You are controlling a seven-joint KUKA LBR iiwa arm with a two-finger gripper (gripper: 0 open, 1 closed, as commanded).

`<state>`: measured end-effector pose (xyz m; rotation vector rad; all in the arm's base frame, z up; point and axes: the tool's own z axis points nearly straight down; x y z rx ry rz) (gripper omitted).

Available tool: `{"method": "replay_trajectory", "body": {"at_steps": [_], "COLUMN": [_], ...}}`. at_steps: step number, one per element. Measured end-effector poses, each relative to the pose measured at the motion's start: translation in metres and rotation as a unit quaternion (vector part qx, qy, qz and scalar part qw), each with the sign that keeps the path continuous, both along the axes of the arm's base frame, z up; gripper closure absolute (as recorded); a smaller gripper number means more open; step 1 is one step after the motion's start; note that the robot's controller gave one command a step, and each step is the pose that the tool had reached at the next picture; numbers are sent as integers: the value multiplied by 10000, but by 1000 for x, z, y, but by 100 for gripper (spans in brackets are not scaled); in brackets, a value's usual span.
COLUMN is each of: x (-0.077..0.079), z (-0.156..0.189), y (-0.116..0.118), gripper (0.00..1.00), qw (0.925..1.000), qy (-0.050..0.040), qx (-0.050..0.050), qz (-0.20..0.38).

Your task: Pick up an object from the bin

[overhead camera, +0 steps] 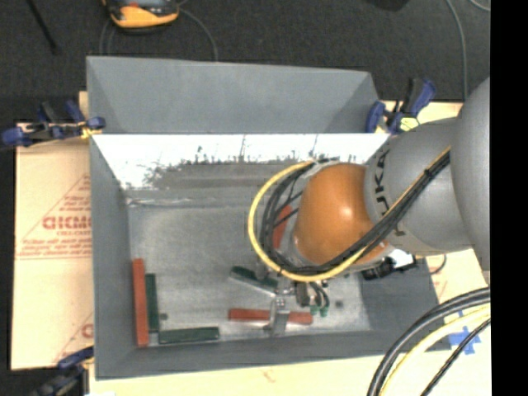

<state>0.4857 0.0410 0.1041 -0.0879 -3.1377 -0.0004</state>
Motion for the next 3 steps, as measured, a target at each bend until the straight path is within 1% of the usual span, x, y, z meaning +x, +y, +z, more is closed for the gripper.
{"method": "replay_trajectory", "body": {"at_steps": [1, 2, 3], "x": [16, 16, 10], "z": [-33, -33, 148], "y": [19, 19, -3], "gripper": [100, 100, 100], "qw": [9820, 9821, 9800], "qy": [-32, -32, -70], "qx": [6, 7, -11], "qz": [1891, 1886, 1987]}}
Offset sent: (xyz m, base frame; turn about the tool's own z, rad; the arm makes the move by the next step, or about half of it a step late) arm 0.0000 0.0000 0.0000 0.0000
